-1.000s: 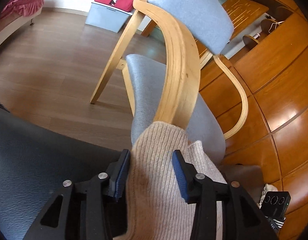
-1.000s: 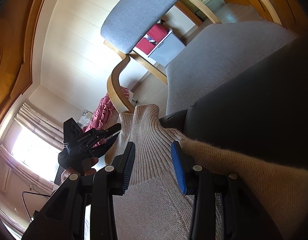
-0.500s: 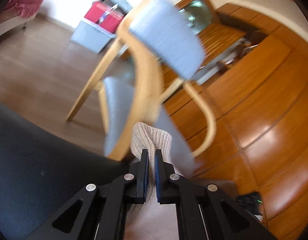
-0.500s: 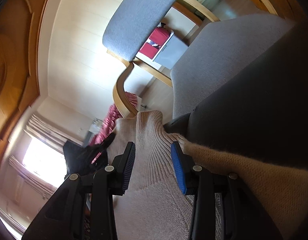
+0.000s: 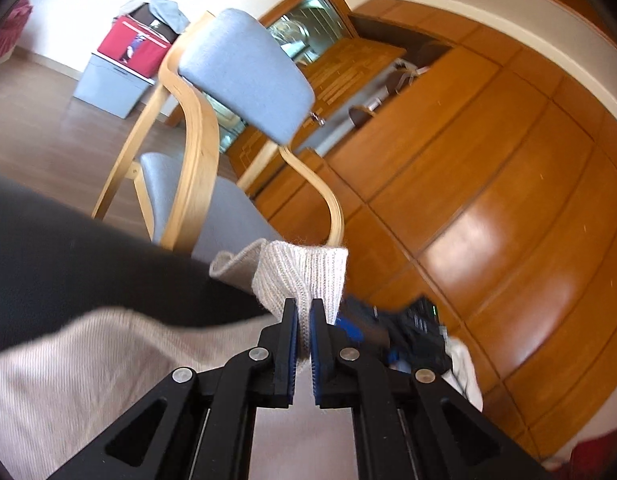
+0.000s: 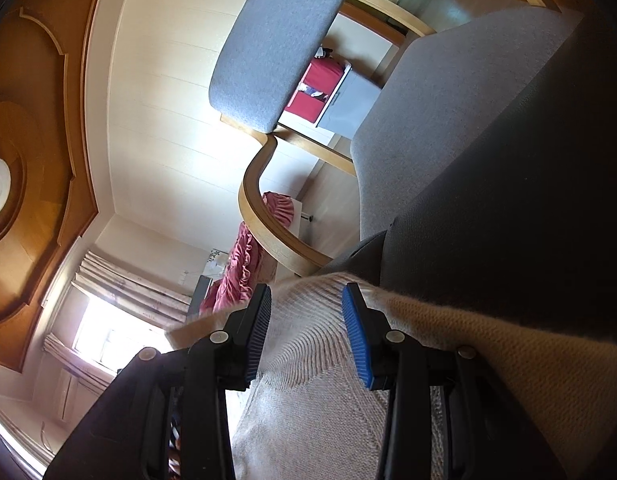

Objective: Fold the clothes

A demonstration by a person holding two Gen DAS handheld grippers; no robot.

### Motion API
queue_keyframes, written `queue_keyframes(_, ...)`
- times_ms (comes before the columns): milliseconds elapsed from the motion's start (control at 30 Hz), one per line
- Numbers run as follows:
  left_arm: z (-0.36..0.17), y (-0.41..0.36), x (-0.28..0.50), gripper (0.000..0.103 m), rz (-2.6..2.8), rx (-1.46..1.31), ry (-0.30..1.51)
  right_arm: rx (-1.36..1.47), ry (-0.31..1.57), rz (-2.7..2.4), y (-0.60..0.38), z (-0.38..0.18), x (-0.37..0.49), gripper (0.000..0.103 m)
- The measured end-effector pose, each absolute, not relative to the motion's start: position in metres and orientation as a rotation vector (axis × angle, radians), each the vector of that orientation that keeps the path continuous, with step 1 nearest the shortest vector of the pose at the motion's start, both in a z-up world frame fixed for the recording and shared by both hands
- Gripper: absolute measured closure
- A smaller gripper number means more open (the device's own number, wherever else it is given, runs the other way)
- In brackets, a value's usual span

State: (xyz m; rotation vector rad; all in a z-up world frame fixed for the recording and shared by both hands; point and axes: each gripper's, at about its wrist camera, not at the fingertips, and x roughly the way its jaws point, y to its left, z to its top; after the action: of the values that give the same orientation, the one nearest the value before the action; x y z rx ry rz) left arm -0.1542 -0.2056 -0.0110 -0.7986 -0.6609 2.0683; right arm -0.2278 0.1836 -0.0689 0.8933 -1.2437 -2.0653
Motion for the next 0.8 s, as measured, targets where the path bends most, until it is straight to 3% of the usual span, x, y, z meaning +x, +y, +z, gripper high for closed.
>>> queue_keyframes(267, -0.028, -0.205, -0.101, 0.099, 2.070, -0.903, -0.518, 0.906, -1.213, -2.081, 0.184, -0.068, -0.226, 0.063)
queue_keyframes(433, -0.033, -0.216, -0.090, 0.099, 2.086, -0.879, -0.576, 0.930, -1.153, -2.119, 0.180, -0.061, -0.224, 0.062)
queue_keyframes(533, -0.045, -0.225, -0.101, 0.099, 2.060, -0.916, -0.676, 0.918, -1.082, -2.172, 0.177, -0.051, -0.221, 0.053)
queue_keyframes(667, -0.058, -0.226, -0.112, 0.099, 2.027, -0.998, -0.730, 0.883, -1.008, -2.210, 0.172, -0.042, -0.218, 0.049)
queue_keyframes(800, -0.061, -0.203, -0.105, 0.097, 1.939, -1.127, -0.532, 0.919, -1.045, -2.182, 0.174, -0.050, -0.222, 0.049)
